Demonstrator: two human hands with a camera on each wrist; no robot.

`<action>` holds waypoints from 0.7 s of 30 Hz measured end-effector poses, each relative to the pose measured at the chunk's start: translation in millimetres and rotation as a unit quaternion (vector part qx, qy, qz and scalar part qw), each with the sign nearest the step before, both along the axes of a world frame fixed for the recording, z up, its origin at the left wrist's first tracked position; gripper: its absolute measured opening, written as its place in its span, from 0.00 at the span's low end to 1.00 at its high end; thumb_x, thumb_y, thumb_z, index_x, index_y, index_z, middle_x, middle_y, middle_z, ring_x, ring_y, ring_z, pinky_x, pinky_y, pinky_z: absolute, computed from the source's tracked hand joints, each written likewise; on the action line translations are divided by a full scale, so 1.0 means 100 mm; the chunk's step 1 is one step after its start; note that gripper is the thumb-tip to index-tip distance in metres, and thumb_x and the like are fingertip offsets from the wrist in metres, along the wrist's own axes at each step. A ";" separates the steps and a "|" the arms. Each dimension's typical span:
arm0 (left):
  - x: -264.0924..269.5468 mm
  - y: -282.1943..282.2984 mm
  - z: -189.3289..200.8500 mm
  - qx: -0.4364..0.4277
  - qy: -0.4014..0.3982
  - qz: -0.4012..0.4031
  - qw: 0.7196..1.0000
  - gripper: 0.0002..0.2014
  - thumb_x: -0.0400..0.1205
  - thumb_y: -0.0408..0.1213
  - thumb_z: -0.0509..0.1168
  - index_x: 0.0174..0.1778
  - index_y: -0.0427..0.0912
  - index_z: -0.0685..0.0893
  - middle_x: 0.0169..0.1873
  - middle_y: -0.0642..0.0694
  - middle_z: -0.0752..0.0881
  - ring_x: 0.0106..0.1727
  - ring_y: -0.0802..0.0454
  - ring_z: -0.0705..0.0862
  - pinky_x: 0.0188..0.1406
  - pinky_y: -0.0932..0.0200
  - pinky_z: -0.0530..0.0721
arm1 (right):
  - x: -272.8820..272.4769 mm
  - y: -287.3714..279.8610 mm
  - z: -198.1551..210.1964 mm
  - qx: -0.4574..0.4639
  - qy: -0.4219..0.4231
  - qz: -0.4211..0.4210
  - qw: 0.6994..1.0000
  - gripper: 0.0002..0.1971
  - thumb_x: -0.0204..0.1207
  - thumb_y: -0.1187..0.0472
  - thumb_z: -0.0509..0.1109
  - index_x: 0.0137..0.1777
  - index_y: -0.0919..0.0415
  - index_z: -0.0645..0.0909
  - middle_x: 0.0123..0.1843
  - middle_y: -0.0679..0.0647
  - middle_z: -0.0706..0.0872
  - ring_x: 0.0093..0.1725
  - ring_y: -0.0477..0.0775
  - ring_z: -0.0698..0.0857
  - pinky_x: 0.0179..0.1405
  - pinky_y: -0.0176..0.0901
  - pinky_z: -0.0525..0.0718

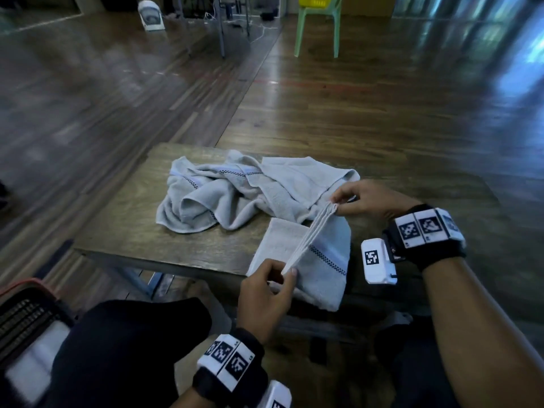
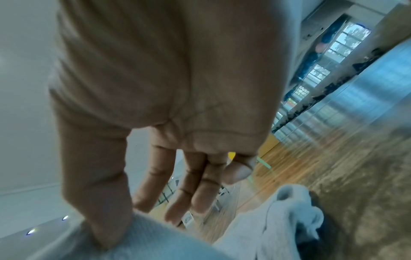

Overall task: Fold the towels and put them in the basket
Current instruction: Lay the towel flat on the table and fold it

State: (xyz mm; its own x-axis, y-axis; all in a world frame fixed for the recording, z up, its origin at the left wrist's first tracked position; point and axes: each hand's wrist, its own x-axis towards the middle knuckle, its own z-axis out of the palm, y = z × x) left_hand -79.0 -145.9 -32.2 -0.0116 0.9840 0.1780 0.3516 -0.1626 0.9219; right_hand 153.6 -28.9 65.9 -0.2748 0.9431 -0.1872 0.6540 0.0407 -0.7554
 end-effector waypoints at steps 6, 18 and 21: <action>-0.22 0.14 -0.22 -0.071 -0.047 0.087 0.993 0.09 0.77 0.46 0.68 0.33 0.50 0.81 0.29 0.56 0.85 0.32 0.62 0.81 0.34 0.63 0.78 | -0.63 0.35 -0.35 0.004 0.007 -0.015 1.000 0.03 0.73 0.69 0.72 0.43 0.61 0.83 0.41 0.54 0.85 0.44 0.47 0.83 0.52 0.43 0.80; -0.25 0.25 -0.46 -0.123 0.122 0.131 0.976 0.11 0.77 0.54 0.58 0.41 0.51 0.73 0.46 0.55 0.69 0.55 0.49 0.72 0.49 0.55 0.70 | -0.93 0.62 -0.75 -0.002 -0.178 -0.011 0.984 0.05 0.73 0.54 0.72 0.37 0.50 0.82 0.36 0.42 0.81 0.47 0.50 0.82 0.55 0.48 0.77; -0.24 0.24 -0.43 -0.135 0.091 0.138 0.977 0.08 0.80 0.48 0.62 0.42 0.51 0.72 0.47 0.53 0.70 0.55 0.49 0.73 0.53 0.54 0.72 | -0.94 0.63 -0.78 -0.005 -0.207 -0.009 0.978 0.04 0.74 0.52 0.71 0.39 0.50 0.82 0.39 0.43 0.82 0.50 0.50 0.81 0.64 0.54 0.75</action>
State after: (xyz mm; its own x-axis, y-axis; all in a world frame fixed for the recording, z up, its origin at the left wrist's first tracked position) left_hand -102.5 -122.3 -75.2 -0.2747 0.9594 -0.0642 0.5105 0.2021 0.8358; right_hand 59.6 34.6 -12.5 -0.1576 0.9447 -0.2877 0.9046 0.0212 -0.4258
